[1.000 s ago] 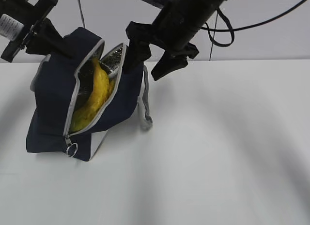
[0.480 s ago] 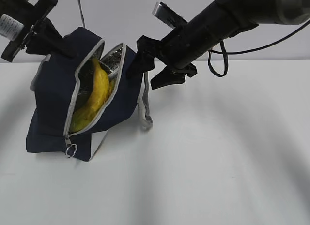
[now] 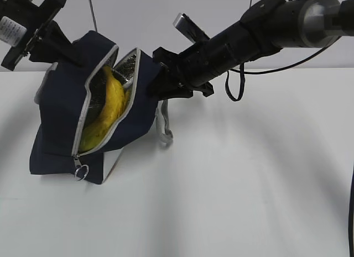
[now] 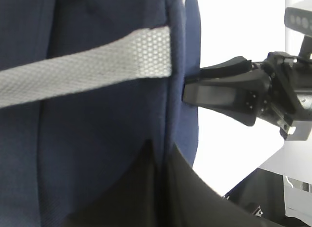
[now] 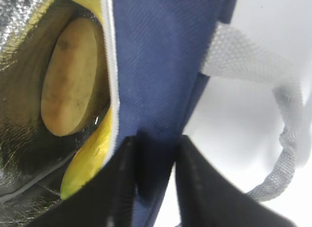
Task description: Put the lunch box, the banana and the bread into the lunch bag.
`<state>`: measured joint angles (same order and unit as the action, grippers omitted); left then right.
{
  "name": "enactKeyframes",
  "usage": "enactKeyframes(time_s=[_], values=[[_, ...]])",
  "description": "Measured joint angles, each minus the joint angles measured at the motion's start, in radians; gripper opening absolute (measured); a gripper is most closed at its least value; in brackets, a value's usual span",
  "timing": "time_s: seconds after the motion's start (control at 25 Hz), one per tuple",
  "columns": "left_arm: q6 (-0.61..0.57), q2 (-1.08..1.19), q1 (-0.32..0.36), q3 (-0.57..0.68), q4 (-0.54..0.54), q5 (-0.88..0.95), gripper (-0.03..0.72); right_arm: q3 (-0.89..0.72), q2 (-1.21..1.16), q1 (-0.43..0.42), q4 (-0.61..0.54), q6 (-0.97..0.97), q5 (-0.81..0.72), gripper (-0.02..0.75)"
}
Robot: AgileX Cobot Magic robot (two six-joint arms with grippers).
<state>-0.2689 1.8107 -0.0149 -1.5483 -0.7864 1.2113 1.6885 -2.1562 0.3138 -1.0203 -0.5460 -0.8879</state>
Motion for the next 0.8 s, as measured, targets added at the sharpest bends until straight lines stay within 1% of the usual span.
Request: enactKeyframes(time_s=[0.08, 0.16, 0.2, 0.52, 0.68, 0.8], values=[[0.000, 0.000, 0.000, 0.000, 0.000, 0.000, -0.003, 0.000, 0.000, -0.001, -0.004, -0.009, 0.004, 0.105], [0.000, 0.000, 0.000, 0.000, 0.000, 0.000, -0.003, 0.000, 0.000, -0.001, -0.018, -0.028, 0.006, 0.023], [0.000, 0.000, 0.000, 0.000, 0.000, 0.000, -0.003, 0.000, 0.000, -0.001, -0.024, -0.038, 0.006, 0.006], [-0.004, 0.000, 0.000, 0.000, -0.011, 0.000, -0.003, 0.000, 0.010, -0.004, -0.034, -0.046, 0.008, -0.004], [-0.011, 0.000, 0.000, 0.000, -0.085, -0.001, -0.003, 0.005, 0.067, -0.022, 0.008, -0.014, -0.032, -0.004], [-0.016, 0.000, -0.011, 0.000, -0.135, -0.005, -0.003, 0.034, 0.114, -0.049, 0.082, 0.035, -0.089, -0.005]])
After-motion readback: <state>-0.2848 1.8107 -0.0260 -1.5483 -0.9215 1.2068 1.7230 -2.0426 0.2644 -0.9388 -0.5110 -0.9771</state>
